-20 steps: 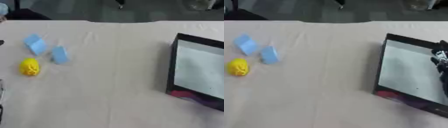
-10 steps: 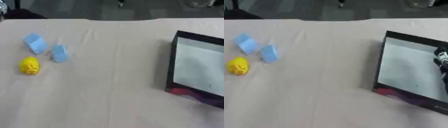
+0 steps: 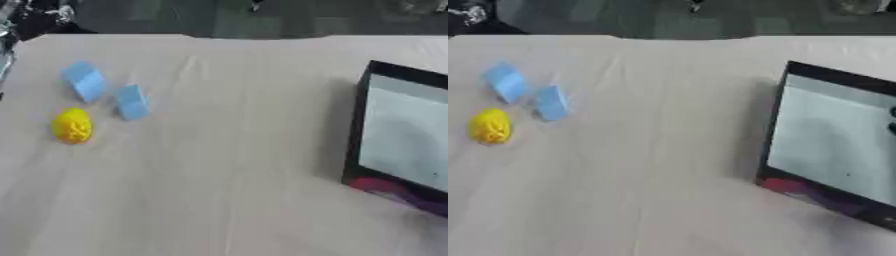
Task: Pick up the objects with one hand, pass them to the other hand, and then place them into the box on the other side of the table.
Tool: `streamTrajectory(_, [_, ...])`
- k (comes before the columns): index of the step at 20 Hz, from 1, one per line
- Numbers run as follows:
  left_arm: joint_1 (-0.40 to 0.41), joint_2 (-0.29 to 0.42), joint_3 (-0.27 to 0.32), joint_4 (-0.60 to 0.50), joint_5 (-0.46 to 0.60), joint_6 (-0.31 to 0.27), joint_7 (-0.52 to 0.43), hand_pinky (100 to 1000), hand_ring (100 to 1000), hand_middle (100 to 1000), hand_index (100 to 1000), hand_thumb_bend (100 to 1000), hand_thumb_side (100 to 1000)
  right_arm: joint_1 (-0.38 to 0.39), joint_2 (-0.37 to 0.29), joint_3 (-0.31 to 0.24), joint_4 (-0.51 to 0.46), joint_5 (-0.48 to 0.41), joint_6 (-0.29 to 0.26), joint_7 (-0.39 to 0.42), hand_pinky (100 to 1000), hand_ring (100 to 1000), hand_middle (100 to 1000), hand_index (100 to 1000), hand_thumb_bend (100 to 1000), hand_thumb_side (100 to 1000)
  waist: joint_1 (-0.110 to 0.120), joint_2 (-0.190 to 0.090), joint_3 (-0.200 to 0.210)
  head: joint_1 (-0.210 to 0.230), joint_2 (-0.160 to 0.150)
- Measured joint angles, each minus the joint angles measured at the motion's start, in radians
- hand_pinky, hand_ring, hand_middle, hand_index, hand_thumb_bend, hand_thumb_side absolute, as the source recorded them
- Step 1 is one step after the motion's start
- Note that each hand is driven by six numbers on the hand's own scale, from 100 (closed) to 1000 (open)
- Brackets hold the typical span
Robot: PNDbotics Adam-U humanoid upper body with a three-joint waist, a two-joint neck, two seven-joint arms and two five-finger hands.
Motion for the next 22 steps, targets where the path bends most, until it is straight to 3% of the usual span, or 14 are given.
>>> streamTrajectory(7, [-0.099,-0.003,-0.011,0.135,-0.234,-0.001,-0.223,879,877,816,853,655,559,0.000,0.000,0.005,0.005,0.007,0.005,0.008,1000,1000,1000,1000,100,630,0.000,0.000,-0.005,-0.001,-0.009])
streamTrajectory(12, [-0.148,-0.021,-0.003,0.229,-0.390,-0.003,-0.315,911,890,825,851,630,536,-0.001,0.000,0.007,0.006,0.007,0.005,0.013,1000,1000,1000,1000,100,632,0.000,0.000,-0.007,-0.006,-0.018])
streamTrajectory(16, [-0.179,-0.034,0.017,0.311,-0.463,-0.008,-0.380,924,899,835,862,680,586,-0.001,0.000,0.008,0.007,0.008,0.007,0.015,1000,1000,1000,1000,100,635,0.000,0.000,-0.009,-0.006,-0.022])
streamTrajectory(18, [-0.191,-0.037,0.021,0.337,-0.493,-0.022,-0.412,930,902,834,855,727,561,-0.001,0.000,0.010,0.011,0.008,0.008,0.015,1000,1000,1000,1000,100,637,0.000,0.000,-0.009,-0.006,-0.025])
streamTrajectory(22, [-0.206,-0.037,0.026,0.373,-0.577,-0.035,-0.451,944,911,834,847,730,498,-0.001,0.000,0.012,0.012,0.009,0.008,0.016,1000,1000,1000,1000,100,637,0.000,0.000,-0.009,-0.006,-0.025])
